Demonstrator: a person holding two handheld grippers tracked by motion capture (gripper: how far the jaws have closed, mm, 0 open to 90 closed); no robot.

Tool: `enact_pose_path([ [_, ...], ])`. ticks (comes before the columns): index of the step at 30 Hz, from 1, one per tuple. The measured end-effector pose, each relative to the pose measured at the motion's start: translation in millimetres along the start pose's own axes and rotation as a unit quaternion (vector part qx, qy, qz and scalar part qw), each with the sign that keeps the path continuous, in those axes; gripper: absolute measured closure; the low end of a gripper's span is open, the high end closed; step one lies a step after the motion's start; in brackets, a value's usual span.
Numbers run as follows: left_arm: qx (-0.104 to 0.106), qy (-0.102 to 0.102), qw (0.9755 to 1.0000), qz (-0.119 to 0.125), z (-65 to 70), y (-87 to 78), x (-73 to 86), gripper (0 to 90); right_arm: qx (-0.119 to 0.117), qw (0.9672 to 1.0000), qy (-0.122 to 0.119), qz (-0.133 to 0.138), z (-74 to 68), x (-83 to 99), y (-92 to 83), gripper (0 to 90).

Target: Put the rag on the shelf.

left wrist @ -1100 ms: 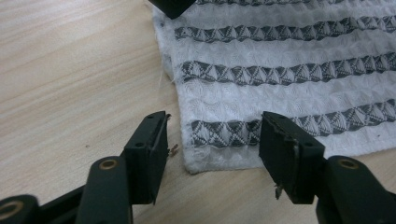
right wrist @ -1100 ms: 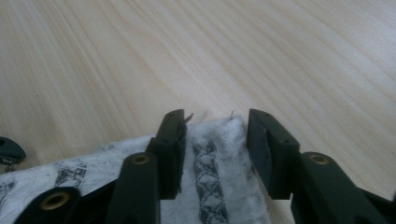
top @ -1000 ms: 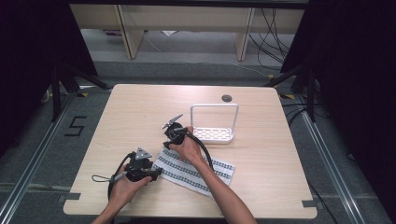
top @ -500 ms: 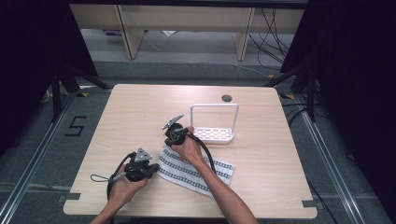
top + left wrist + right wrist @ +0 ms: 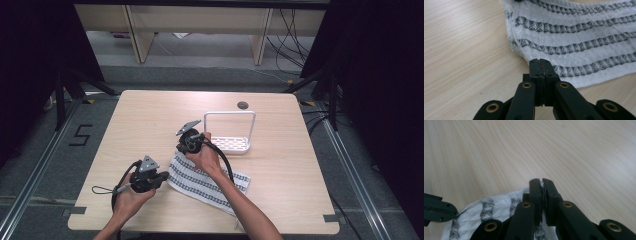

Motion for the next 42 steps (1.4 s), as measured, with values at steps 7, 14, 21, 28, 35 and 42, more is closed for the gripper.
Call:
enact_pose_path([
  [7,0.001,0.016,0.9995,0.028,2.0,-8.3,-21.1,89.1,0.003,0.9995,-0.002,0.03,-2.5,-14.4,-19.3,87.6],
  [14,0.014,0.032,0.9981,0.05,13.7,-13.2,-44.0,89.0,-0.002,0.9971,-0.012,0.076,-5.4,-38.1,-53.7,87.7],
  [21,0.021,0.068,0.9944,0.078,19.4,-25.6,-76.9,89.0,-0.004,0.9935,-0.043,0.105,-12.6,-60.5,-89.6,87.8],
  [28,0.021,0.109,0.9893,0.094,23.9,-44.3,-122.5,89.0,0.007,0.9876,-0.06,0.145,-12.4,-89.8,-133.8,88.0],
  [35,0.036,0.133,0.9862,0.092,27.7,-50.3,-170.0,89.0,0.035,0.9809,-0.054,0.184,7.1,-116.8,-178.6,88.0],
  [42,0.047,0.153,0.9812,0.108,30.4,-45.8,-215.3,89.0,0.066,0.9741,-0.049,0.211,26.6,-130.8,-215.6,88.0],
])
Point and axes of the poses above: each handheld gripper's, and its own axes: y roughly forward along the jaws, x roughly out of its underside, z roughly to its right, the point moved 10 cm from there along y, roughly forward along the jaws, and after that the axes turned 14 degrees about z, right-handed, at the moved point
